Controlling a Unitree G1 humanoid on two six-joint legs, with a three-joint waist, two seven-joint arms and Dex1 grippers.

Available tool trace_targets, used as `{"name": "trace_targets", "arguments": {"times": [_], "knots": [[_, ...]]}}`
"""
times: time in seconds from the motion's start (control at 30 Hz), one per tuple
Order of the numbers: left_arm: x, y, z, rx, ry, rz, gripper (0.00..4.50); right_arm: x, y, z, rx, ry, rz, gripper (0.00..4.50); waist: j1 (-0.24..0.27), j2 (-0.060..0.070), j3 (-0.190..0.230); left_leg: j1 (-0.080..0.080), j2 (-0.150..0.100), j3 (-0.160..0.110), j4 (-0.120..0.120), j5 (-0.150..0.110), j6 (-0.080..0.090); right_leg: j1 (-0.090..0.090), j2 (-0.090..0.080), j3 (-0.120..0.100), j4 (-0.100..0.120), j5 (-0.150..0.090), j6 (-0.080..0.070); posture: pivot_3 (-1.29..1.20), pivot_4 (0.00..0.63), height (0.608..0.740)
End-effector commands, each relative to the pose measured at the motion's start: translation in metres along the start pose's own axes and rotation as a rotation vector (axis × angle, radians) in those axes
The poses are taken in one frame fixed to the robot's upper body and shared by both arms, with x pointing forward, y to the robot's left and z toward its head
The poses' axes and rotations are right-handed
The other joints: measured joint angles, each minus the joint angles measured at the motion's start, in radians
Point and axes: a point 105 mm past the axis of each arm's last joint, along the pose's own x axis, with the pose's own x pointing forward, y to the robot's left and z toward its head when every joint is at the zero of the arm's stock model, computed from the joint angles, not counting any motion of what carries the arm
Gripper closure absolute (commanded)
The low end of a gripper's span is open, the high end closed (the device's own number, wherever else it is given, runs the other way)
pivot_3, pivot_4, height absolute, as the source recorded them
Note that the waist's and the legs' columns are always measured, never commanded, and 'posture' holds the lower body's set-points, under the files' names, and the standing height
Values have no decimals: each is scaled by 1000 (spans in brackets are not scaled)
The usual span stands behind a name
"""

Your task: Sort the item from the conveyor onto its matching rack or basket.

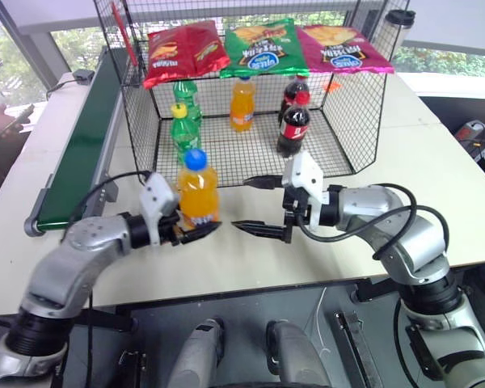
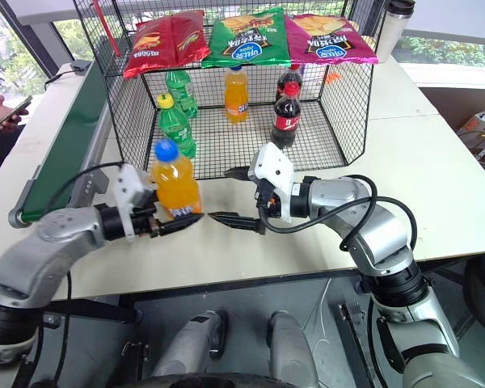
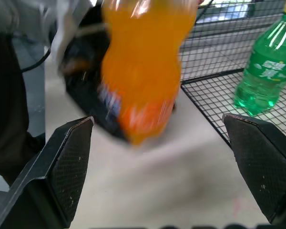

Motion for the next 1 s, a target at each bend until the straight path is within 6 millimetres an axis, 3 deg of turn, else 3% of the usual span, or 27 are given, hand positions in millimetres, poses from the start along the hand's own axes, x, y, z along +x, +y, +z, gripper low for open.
{"name": "trace_targets", "arguments": {"times": [0.03, 0.33, 0.57, 0.67, 0.77, 1.0], "knots": [[16, -7, 11, 129, -62, -65, 1515, -4, -2, 12, -34, -21, -16, 0, 0, 0, 0, 0, 0, 0, 0, 0, 0, 0, 0, 0, 0, 0, 0, 0, 150, 739], [48, -13, 18, 147, -138, -123, 1515, -4, -5, 15, -36, -15, -53, 0, 8, 0, 0, 0, 0, 0, 0, 1, 2, 0, 0, 0, 0, 0, 1, 0, 150, 739], [50, -19, 17, 128, -147, -139, 1515, -2, -6, 16, -33, -24, -57, 0, 9, 0, 0, 0, 0, 0, 1, 2, 3, 0, 0, -1, 1, 0, 1, 0, 150, 739], [49, -16, 20, 112, -155, -121, 1515, -1, -7, 18, -26, -39, -55, 836, 9, 0, 0, 0, 0, 0, 2, 2, 3, 0, 0, -1, 1, 0, 1, 0, 150, 739], [49, -16, 18, 125, -146, -120, 1515, -1, -5, 20, -23, -51, -40, 2149, 9, 0, 0, 0, 0, 0, 2, 2, 3, 0, 0, -1, 2, 1, 1, 0, 150, 739], [47, -13, 15, 101, -124, -86, 1515, -2, 0, 21, -20, -44, -19, 2191, 10, 0, 0, 0, 0, 0, 2, 2, 3, 0, 0, -1, 2, 1, 2, 0, 150, 739]]}}
